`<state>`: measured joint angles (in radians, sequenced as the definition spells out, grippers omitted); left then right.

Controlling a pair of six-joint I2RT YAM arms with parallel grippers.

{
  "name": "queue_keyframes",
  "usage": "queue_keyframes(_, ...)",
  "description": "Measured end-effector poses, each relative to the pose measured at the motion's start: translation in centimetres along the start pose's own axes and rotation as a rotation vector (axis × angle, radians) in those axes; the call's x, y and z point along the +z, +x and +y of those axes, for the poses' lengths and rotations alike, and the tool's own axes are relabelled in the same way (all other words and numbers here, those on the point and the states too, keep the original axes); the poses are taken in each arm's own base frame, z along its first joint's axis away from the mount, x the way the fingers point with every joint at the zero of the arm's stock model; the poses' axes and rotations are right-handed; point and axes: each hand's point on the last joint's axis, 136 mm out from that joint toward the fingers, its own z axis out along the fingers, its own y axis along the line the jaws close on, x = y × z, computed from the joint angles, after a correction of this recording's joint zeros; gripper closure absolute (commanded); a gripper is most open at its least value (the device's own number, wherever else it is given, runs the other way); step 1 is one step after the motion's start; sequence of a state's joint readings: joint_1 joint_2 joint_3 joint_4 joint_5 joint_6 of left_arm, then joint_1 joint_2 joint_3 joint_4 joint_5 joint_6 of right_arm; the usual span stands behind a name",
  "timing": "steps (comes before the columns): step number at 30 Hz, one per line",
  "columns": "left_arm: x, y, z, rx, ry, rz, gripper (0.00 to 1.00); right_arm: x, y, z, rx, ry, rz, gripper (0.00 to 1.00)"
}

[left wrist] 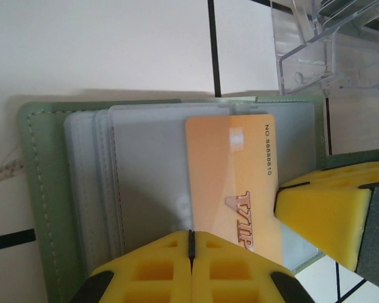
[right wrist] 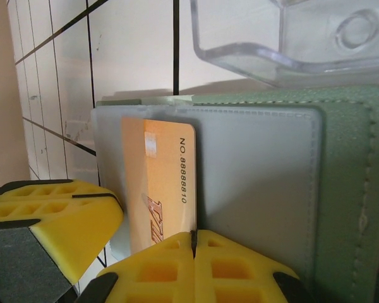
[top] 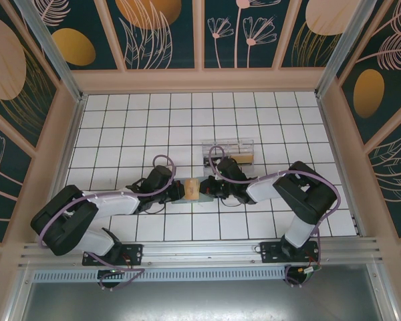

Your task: Take the credit cards out of the card holder

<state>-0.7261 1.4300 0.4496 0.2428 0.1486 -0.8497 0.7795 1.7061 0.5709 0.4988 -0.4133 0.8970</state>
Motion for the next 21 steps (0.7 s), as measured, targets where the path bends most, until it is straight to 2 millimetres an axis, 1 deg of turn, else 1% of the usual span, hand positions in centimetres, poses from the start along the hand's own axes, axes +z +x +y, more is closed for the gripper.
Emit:
queue_keyframes(5, 0.1, 0.1, 0.0, 0.001, -0.001, 0.003, 0.96, 0.0, 0.0, 0.1, -0.001, -0.005, 0.003, 0.88)
queue_keyframes(9, 0.2, 0.1, -0.2, 0.005, 0.006, 0.001, 0.98, 0.0, -0.1, 0.6, -0.002, -0.024, -0.002, 0.85)
queue_keyframes(13, 0.3, 0.2, -0.3, 0.008, 0.008, 0.001, 0.99, 0.0, -0.2, 1.0, 0.005, -0.047, 0.001, 0.85)
queue_keyframes(18, 0.3, 0.2, -0.3, 0.009, 0.009, 0.0, 1.0, 0.3, -0.1, 0.8, 0.015, -0.047, 0.008, 0.85)
queue_keyframes(21, 0.3, 0.2, -0.3, 0.009, 0.008, -0.002, 1.0, 0.3, -0.1, 0.7, 0.015, -0.048, 0.007, 0.95)
